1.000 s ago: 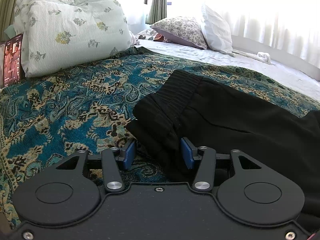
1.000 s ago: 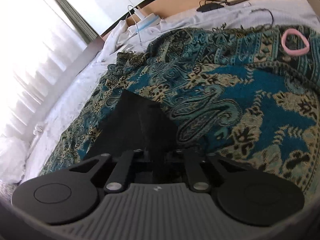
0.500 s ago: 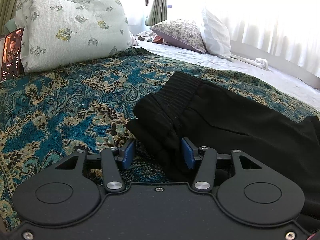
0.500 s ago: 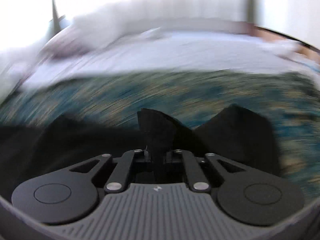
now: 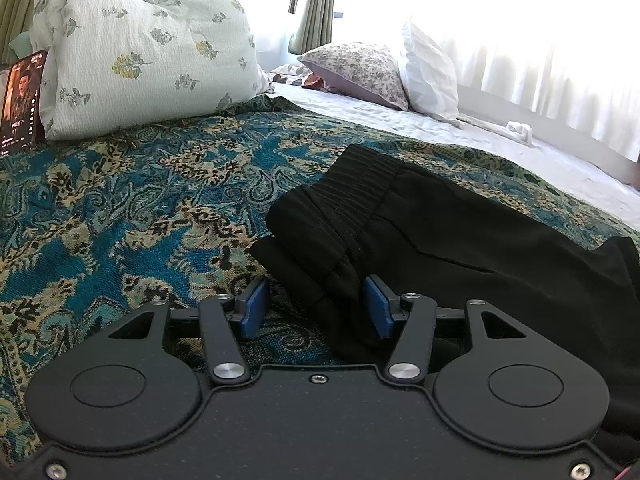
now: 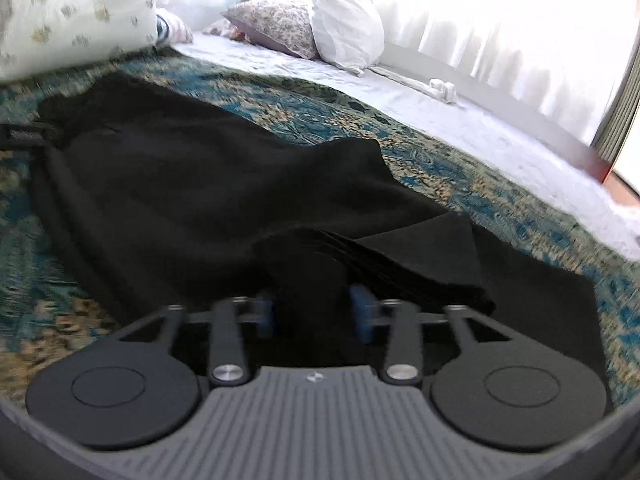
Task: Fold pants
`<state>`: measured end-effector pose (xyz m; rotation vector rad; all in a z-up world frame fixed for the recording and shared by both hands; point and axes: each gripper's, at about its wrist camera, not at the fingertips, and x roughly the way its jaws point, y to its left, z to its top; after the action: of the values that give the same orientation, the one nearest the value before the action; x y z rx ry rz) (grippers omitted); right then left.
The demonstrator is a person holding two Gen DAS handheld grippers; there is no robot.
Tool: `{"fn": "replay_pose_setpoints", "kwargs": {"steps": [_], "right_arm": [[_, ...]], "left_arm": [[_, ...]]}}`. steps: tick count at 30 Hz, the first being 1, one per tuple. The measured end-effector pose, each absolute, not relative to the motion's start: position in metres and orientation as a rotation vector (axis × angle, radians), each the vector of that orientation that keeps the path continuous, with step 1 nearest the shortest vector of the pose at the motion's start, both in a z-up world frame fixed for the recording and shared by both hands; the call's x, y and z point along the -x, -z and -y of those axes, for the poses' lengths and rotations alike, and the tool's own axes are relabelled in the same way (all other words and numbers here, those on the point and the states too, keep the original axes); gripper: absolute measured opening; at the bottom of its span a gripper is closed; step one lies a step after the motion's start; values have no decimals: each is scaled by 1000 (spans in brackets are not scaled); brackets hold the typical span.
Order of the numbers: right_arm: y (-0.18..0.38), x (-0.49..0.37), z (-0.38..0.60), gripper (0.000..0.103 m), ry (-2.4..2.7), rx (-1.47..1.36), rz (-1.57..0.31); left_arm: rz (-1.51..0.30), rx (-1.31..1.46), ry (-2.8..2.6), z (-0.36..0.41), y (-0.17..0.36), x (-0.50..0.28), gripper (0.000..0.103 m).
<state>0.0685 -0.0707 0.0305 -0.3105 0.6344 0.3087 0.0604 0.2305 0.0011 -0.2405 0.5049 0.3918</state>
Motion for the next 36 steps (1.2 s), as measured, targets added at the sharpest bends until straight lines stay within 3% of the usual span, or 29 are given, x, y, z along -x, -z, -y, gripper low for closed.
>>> {"fn": "replay_pose_setpoints", "kwargs": {"steps": [3,6,9,15,22,25,30,36], "right_arm": [[-35,-55,86,79,-366,210,-653],[-39,-36,100,84,-402,172,-651],[-41,-16,113,89,-417,168,-620],[-47,5,166,91,-282,94,-517],[-44,-7,239,90,27,-55,-441],[-33,-21,251,84,87,-63,-466],[-13,-34,254,77,106,-61,-543],[-6,-25,270,77,61,-161,-513]], "left_arm": [[-503,256,-375,-232,-2,-59,59],[-509,294,-347,-236,-8,-55,72],[-487,339,-351,-241,-18,-46,75],[-427,260,-332,-208,-46,-26,76],[-405,73,-73,-102,-80,-33,79],[-430,9,67,-44,-82,-43,76],[-497,-79,257,39,-71,-57,50],[-631,-147,316,94,-37,-54,42]]}}
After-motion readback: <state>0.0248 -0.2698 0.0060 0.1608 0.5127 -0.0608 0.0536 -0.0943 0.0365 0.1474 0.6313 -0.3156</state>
